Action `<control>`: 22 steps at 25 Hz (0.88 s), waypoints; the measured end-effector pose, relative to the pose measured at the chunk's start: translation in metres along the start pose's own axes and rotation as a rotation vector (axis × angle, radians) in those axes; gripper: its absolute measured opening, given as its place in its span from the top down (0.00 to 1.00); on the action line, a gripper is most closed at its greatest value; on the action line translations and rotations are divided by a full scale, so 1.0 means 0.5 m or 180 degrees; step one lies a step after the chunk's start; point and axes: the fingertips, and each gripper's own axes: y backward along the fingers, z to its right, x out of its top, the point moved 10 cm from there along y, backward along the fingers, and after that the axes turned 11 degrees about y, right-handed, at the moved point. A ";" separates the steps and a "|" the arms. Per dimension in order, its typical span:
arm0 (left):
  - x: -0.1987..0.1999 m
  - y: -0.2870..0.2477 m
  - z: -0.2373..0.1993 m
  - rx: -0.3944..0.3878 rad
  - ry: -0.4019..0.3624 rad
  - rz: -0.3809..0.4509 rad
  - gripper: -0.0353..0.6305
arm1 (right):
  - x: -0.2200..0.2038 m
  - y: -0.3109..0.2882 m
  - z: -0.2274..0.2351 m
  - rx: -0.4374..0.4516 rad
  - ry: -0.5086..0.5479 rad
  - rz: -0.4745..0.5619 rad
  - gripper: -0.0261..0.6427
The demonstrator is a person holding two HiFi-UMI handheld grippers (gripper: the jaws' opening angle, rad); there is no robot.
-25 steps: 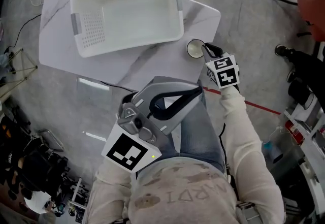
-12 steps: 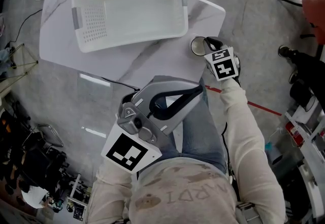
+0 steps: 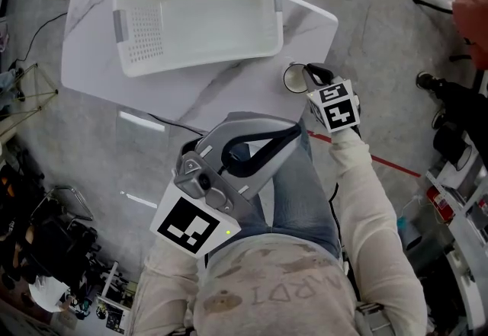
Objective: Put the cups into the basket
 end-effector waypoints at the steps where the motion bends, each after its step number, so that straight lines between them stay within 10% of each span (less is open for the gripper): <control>1: 0.005 0.003 0.002 0.0017 0.0001 0.0017 0.95 | 0.005 0.015 -0.005 0.0016 0.0006 0.0041 0.89; 14: 0.126 0.120 0.015 0.0398 -0.0097 0.0379 0.95 | 0.245 0.330 -0.057 0.0201 0.0285 0.0807 0.89; 22: 0.164 0.217 0.008 0.0737 -0.0176 0.0543 0.95 | 0.415 0.303 -0.066 0.0266 0.0517 0.1035 0.89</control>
